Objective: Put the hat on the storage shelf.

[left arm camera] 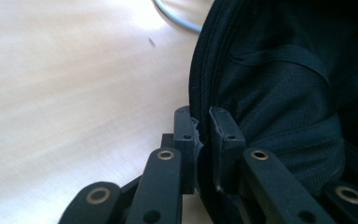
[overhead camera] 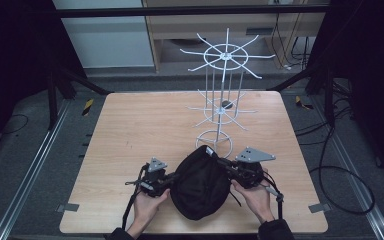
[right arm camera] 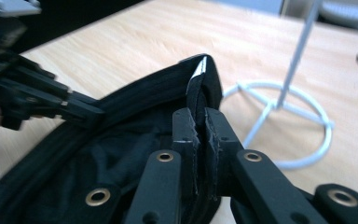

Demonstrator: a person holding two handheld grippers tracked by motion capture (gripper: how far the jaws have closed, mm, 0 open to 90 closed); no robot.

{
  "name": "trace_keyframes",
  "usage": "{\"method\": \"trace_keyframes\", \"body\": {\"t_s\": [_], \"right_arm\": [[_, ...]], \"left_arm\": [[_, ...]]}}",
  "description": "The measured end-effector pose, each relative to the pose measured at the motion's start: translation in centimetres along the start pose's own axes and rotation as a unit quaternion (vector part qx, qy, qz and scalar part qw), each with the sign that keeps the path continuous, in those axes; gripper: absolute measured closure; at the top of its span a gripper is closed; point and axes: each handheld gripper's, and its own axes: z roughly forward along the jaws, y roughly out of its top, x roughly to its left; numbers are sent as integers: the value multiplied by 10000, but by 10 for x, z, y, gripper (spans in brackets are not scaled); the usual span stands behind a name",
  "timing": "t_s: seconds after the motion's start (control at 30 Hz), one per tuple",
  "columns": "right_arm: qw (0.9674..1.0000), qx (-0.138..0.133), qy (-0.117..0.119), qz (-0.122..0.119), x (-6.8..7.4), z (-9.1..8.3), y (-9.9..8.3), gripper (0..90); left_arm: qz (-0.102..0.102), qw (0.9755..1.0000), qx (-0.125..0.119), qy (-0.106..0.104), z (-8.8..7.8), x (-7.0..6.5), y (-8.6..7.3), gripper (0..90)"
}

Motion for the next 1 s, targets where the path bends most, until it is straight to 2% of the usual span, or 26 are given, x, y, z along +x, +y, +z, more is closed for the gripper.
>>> {"method": "trace_keyframes", "body": {"t_s": [0.03,0.07,0.1,0.17,0.23,0.3,0.33,0.37,0.4,0.43,0.47,0.5,0.53,0.7,0.77,0.8,0.83,0.9,1.0], "right_arm": [[10000,0,0,0,0,0,0,841],[9998,-159,63,-100,5,1,5,842],[9996,-216,108,-144,8,1,7,842],[9993,-286,163,-200,11,2,9,842],[9985,-372,315,-263,17,3,10,843],[9966,-441,545,-443,26,6,10,843],[9966,-441,545,-443,26,6,10,843],[9954,-455,692,-486,30,8,9,843],[9954,-455,692,-486,30,8,9,843],[9936,-466,872,-538,34,11,7,843],[9936,-466,872,-538,34,11,7,843],[9918,-437,1011,-642,39,15,5,843],[9918,-437,1011,-642,39,15,5,843],[9874,-310,1316,-820,50,22,1,844],[9852,-136,1443,-920,58,29,-4,844],[9852,-136,1443,-920,58,29,-4,844],[9832,-4,1496,-1043,64,34,-8,844],[9816,90,1522,-1146,67,37,-9,844],[9817,175,1490,-1169,69,39,-12,843]], "left_arm": [[0,10000,0,0,0,0,0,820],[8,10000,-45,43,0,2,3,821],[-35,9998,-143,103,1,7,7,821],[-79,9998,-162,102,2,9,9,822],[-82,9995,-233,187,4,13,12,822],[-111,9994,-245,237,6,18,13,822],[-111,9994,-245,237,6,18,13,821],[-124,9992,-269,261,7,22,13,821],[-124,9992,-269,261,7,22,13,821],[-156,9989,-321,303,7,25,12,820],[-156,9989,-321,303,7,25,12,819],[-185,9987,-373,288,7,29,12,816],[-185,9987,-373,288,7,29,12,816],[-219,9985,-397,293,11,37,10,810],[-236,9985,-417,265,12,39,9,803],[-231,9985,-428,264,13,40,9,803],[-240,9985,-430,243,13,43,8,796],[-267,9986,-407,219,14,45,8,787],[-293,9988,-350,198,14,47,7,757]]}}
